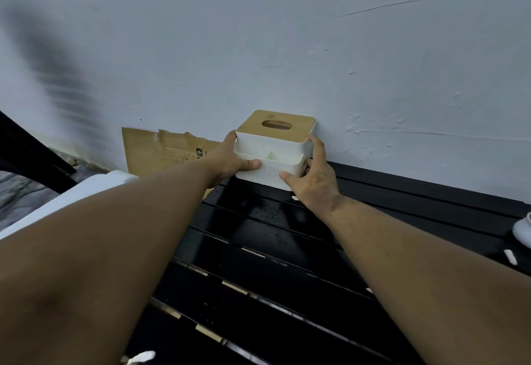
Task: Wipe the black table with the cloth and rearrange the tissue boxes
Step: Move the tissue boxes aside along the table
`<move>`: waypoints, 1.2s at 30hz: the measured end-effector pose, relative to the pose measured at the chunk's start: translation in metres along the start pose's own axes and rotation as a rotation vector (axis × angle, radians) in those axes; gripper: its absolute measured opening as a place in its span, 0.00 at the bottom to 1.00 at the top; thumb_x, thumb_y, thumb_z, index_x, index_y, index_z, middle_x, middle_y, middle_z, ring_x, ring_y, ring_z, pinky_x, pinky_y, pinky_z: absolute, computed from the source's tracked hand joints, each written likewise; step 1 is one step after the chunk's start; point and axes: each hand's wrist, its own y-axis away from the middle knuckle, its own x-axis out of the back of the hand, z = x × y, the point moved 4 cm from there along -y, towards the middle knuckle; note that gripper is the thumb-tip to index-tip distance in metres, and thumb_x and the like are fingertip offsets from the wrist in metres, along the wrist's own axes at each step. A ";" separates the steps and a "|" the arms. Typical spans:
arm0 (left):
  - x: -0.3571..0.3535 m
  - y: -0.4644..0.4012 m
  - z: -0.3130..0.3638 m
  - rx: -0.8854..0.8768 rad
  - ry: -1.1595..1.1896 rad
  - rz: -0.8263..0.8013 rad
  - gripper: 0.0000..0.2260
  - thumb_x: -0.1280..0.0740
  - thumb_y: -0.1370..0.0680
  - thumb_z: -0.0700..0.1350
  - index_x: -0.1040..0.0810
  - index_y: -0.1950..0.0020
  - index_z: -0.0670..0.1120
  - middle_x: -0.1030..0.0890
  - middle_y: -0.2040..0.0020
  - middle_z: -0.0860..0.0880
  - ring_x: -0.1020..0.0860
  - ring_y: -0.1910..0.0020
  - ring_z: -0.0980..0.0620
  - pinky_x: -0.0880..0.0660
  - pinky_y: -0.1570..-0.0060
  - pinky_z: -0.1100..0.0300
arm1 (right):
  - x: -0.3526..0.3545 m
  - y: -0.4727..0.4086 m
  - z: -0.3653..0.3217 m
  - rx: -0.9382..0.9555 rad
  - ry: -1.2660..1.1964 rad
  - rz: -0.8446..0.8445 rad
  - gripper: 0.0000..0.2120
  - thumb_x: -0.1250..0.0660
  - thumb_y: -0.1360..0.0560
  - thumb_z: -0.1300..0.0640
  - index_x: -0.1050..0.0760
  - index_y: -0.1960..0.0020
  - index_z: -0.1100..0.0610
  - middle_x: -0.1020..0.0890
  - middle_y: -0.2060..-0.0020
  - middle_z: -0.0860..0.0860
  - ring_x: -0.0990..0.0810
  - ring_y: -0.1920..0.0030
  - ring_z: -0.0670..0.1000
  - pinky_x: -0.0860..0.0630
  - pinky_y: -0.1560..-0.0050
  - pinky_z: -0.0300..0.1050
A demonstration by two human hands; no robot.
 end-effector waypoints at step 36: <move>-0.183 0.192 0.036 -0.372 -0.655 0.132 0.23 0.35 0.24 0.60 0.28 0.31 0.54 0.30 0.29 0.51 0.35 0.29 0.50 0.38 0.29 0.50 | 0.323 0.112 0.111 -0.118 0.681 0.154 0.14 0.32 0.28 0.60 0.19 0.43 0.51 0.19 0.51 0.57 0.24 0.51 0.58 0.28 0.40 0.53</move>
